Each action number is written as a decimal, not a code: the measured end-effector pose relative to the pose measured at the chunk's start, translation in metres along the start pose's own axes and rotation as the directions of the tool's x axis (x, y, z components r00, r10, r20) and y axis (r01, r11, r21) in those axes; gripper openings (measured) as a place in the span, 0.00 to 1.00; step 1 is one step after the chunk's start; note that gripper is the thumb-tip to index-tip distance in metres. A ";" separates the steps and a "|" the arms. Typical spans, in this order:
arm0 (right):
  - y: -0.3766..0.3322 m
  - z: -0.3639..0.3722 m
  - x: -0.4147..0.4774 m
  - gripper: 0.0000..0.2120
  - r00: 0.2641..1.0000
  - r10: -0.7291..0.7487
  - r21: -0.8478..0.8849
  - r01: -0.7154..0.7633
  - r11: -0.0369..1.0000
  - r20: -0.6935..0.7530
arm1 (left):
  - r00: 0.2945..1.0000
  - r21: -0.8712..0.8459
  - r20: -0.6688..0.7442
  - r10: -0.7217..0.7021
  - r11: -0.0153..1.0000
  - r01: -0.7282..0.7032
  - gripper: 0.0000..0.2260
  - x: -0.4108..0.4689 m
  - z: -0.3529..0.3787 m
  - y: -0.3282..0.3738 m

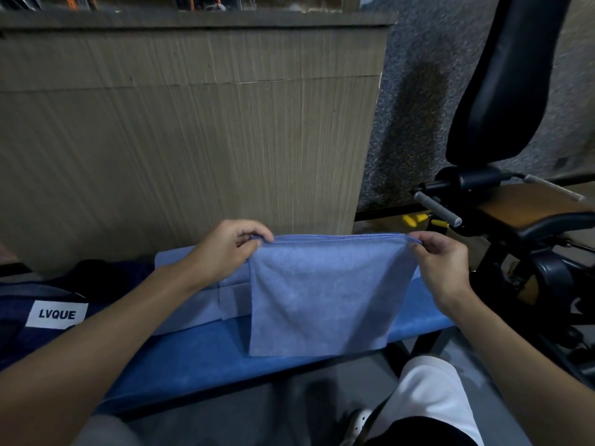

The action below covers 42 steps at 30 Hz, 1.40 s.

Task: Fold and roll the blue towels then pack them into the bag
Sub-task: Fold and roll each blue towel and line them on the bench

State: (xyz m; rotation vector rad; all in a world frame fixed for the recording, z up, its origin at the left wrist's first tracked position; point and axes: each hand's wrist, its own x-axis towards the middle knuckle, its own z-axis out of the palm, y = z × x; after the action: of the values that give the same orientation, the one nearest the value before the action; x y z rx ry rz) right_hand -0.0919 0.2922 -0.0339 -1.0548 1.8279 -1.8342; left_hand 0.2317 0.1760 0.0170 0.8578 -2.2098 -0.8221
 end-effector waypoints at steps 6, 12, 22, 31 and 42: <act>-0.006 -0.001 0.001 0.07 1.000 -0.002 -0.045 0.002 0.999 0.007 | 1.000 0.102 -0.013 -0.009 0.995 0.011 0.15 0.003 -0.003 -0.008; -0.009 -0.004 0.002 0.05 0.999 -0.045 -0.111 0.048 0.993 0.023 | 1.000 0.101 -0.012 -0.024 0.995 0.025 0.12 0.004 -0.007 0.002; -0.013 -0.007 0.006 0.08 0.999 -0.017 -0.099 0.021 0.995 0.036 | 0.991 0.084 -0.121 -0.054 0.994 0.064 0.06 0.009 -0.020 0.007; -0.016 -0.012 0.013 0.08 0.996 -0.003 -0.081 0.010 0.997 0.085 | 0.982 -0.014 -0.189 -0.007 1.000 0.004 0.09 0.013 -0.028 0.013; -0.024 -0.018 0.026 0.07 0.997 -0.039 -0.032 0.041 0.999 0.061 | 0.996 0.045 0.033 0.083 0.995 -0.084 0.14 0.016 -0.032 0.013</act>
State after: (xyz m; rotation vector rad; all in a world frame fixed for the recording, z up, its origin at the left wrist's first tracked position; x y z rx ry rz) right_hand -0.1155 0.2895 -0.0019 -1.1540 1.8208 -1.7806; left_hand 0.2411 0.1623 0.0514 0.7737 -2.2840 -0.7521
